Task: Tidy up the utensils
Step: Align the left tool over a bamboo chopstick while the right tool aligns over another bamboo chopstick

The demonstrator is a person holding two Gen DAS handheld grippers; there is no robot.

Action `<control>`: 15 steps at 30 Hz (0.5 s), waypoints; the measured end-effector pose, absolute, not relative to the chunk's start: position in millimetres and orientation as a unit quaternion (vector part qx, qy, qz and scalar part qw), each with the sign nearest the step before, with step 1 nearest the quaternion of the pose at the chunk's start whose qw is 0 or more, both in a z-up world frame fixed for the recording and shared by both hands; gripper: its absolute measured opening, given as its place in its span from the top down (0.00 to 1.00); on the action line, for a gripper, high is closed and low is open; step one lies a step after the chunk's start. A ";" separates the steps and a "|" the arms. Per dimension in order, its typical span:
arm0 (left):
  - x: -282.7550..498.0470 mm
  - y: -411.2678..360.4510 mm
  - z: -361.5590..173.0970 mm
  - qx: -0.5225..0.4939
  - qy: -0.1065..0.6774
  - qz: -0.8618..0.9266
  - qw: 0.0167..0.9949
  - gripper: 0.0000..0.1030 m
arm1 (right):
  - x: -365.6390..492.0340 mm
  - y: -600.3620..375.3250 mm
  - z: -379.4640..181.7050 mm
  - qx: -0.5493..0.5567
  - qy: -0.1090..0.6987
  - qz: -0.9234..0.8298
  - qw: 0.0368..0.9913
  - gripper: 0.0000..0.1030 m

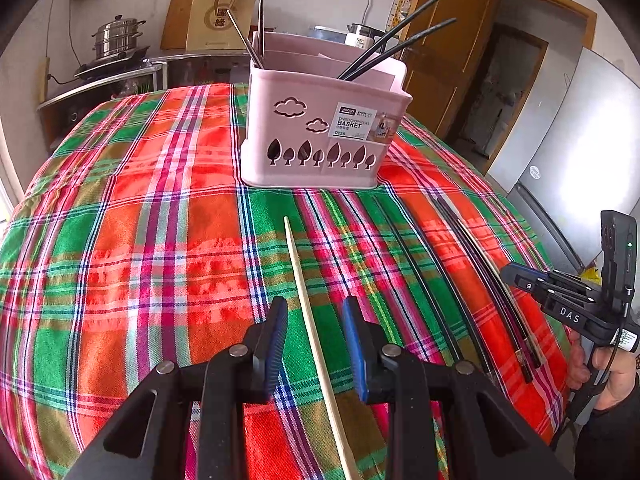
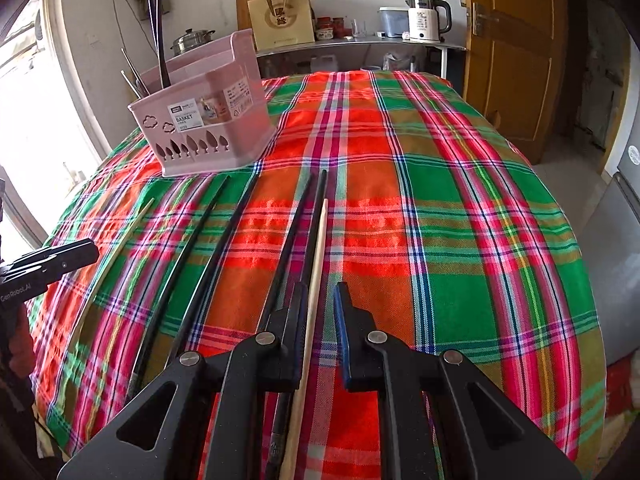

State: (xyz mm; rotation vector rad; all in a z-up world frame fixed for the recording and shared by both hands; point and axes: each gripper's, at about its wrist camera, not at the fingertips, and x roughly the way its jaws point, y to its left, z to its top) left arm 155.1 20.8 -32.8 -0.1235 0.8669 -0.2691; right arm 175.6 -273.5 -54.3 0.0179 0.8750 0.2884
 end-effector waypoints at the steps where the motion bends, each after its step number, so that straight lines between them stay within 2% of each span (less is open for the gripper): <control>1: 156.0 19.9 -34.0 -0.060 0.420 -0.130 0.896 0.73 | 175.8 -273.6 -54.8 0.008 0.422 0.139 0.896 0.87; 15: 169.9 18.3 -41.4 -0.067 0.436 -0.125 0.889 0.73 | 189.7 -262.6 -58.0 -0.041 0.438 0.135 0.888 0.87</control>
